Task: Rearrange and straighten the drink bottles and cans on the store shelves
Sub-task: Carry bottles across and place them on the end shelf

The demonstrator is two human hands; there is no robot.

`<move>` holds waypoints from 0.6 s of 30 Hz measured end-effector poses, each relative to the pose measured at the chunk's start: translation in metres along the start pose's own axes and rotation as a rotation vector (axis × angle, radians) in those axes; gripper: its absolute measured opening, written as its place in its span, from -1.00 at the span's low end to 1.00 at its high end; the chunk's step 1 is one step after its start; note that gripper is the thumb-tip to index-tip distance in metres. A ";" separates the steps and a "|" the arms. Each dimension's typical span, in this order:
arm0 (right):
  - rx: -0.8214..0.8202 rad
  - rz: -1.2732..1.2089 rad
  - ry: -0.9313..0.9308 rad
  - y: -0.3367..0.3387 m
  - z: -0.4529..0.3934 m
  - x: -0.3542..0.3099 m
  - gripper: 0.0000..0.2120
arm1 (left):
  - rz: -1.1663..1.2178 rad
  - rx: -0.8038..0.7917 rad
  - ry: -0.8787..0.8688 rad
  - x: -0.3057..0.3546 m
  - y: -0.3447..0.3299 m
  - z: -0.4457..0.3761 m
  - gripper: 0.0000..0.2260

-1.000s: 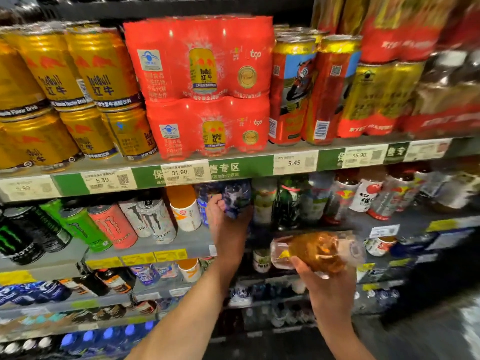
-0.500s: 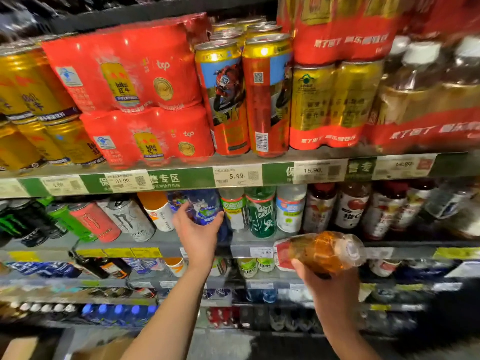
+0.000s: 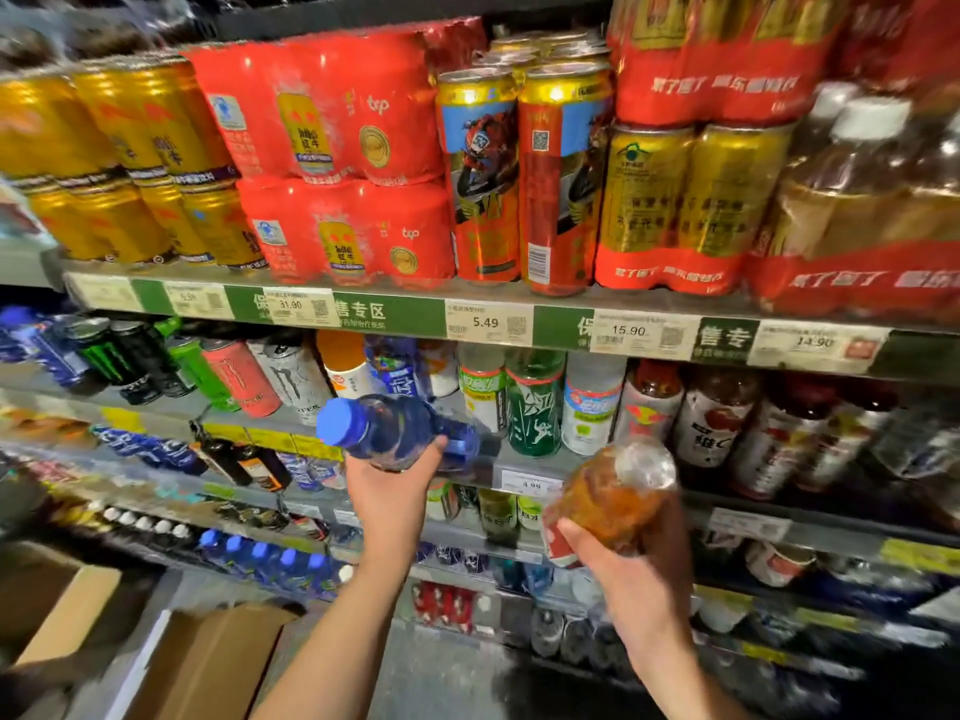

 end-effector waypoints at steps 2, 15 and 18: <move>-0.036 -0.052 0.036 0.003 0.006 -0.007 -0.38 | 0.043 -0.015 -0.009 0.005 0.006 0.013 -0.47; 0.193 0.223 0.119 0.102 0.054 -0.048 -0.29 | 0.128 -0.426 0.002 0.044 -0.022 0.113 -0.75; 0.296 0.237 0.148 0.141 0.056 -0.068 -0.38 | 0.138 -0.520 -0.016 0.066 -0.047 0.137 -0.69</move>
Point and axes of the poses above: each hand's wrist, its own z-axis away from the middle knuckle, its own y-axis out of the back of the hand, x = y × z, the point moved 7 cm from there along -z, towards the middle knuckle, and after that the axes turned 6 degrees about y, right-handed, at the moved point
